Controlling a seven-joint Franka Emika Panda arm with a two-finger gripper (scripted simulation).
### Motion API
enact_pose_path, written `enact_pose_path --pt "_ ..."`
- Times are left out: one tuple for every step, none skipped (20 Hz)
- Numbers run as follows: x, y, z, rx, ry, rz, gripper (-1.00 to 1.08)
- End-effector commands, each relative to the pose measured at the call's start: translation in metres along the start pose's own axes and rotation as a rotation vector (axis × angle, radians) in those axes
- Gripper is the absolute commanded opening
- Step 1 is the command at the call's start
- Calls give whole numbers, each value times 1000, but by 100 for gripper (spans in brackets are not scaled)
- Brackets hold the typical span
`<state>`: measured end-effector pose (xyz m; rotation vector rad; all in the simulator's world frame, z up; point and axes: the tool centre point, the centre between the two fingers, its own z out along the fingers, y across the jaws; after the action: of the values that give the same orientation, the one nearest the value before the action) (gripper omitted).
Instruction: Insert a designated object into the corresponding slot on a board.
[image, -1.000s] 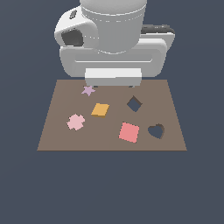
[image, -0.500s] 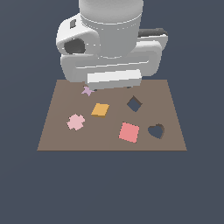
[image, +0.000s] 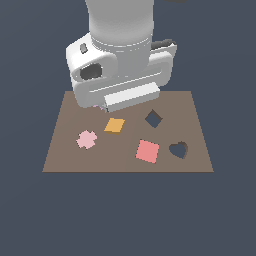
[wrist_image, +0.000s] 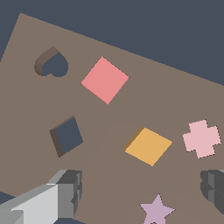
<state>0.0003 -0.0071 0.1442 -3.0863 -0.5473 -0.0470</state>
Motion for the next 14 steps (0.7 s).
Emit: enact_pose_path --pt "-2 2 7 2 -2 -82 100" --pt "-3 3 10 2 -3 -117 100" --pt "-3 4 13 3 -4 -154 100" --pt "-4 5 16 3 -5 -191 100" --pt "-5 6 20 4 -5 -228 100" --pt "-5 8 23 5 -6 -265 100" --pt "-6 9 26 5 -7 -303 100" --pt "-6 10 29 6 -8 -340 100" --pt "-7 11 33 7 -9 -378 100" --pt "-7 13 36 7 -10 -416 100" --pt "-8 14 39 8 -11 -454 100" --pt "-8 15 43 8 -12 -493 100" --pt "-8 16 46 9 -13 -531 100" --pt "-9 18 49 10 -14 -569 100"
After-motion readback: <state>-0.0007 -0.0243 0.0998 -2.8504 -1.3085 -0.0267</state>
